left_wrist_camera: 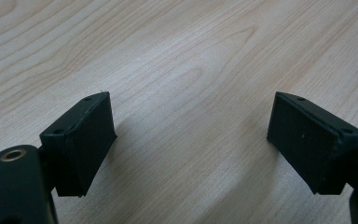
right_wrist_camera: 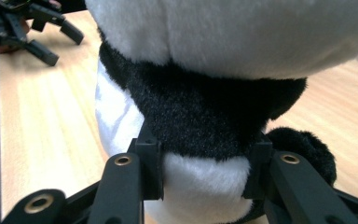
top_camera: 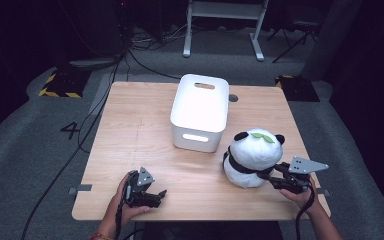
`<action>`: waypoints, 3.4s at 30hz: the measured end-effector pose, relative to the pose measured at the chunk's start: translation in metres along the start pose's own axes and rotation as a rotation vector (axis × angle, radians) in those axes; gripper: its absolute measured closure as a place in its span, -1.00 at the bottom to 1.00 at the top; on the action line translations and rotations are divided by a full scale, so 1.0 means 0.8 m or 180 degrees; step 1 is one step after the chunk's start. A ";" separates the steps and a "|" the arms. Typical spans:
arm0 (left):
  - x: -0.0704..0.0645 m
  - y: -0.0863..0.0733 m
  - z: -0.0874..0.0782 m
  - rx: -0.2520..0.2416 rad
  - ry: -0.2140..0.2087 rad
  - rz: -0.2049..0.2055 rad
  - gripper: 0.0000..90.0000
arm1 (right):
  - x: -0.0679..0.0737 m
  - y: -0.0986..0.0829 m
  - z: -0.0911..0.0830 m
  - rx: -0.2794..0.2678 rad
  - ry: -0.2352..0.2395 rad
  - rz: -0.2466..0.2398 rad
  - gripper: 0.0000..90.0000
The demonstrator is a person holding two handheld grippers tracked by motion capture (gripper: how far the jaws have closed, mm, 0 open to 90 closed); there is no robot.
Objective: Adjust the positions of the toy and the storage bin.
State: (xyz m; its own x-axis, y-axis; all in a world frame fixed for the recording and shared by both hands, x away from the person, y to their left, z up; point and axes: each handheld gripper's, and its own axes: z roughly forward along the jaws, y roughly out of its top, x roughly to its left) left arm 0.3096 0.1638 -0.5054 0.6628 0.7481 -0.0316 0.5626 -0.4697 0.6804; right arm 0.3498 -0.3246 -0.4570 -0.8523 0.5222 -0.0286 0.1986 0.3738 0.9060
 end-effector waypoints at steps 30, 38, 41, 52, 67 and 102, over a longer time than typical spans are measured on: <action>0.000 0.000 0.000 -0.0001 0.0000 -0.0001 -0.67 | -0.018 0.061 -0.035 -0.0543 -0.0313 -0.0065 0.35; 0.000 0.000 0.000 0.0000 0.0000 0.0000 -0.67 | -0.020 0.076 -0.036 -0.0608 -0.0339 -0.0097 0.35; 0.000 0.000 0.000 0.0000 0.0000 0.0000 -0.67 | -0.021 0.084 -0.037 -0.0591 -0.0385 -0.0122 0.34; 0.000 0.000 0.000 0.0001 -0.0001 0.0000 -0.67 | -0.022 0.117 -0.036 -0.0721 -0.0406 -0.0208 0.34; 0.000 0.000 0.000 -0.0001 0.0001 0.0000 -0.67 | -0.015 0.163 -0.021 -0.0811 -0.0361 -0.0339 0.34; 0.000 0.000 0.000 0.0003 -0.0004 0.0003 -0.67 | -0.002 0.225 0.047 -0.0811 -0.0207 -0.0540 0.34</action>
State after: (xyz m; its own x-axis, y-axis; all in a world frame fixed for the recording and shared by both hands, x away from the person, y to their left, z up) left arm 0.3096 0.1637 -0.5057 0.6640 0.7470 -0.0320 0.5624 -0.4708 0.6797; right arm 0.4057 -0.2292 -0.3097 -0.8285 0.5200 -0.2079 -0.0783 0.2600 0.9624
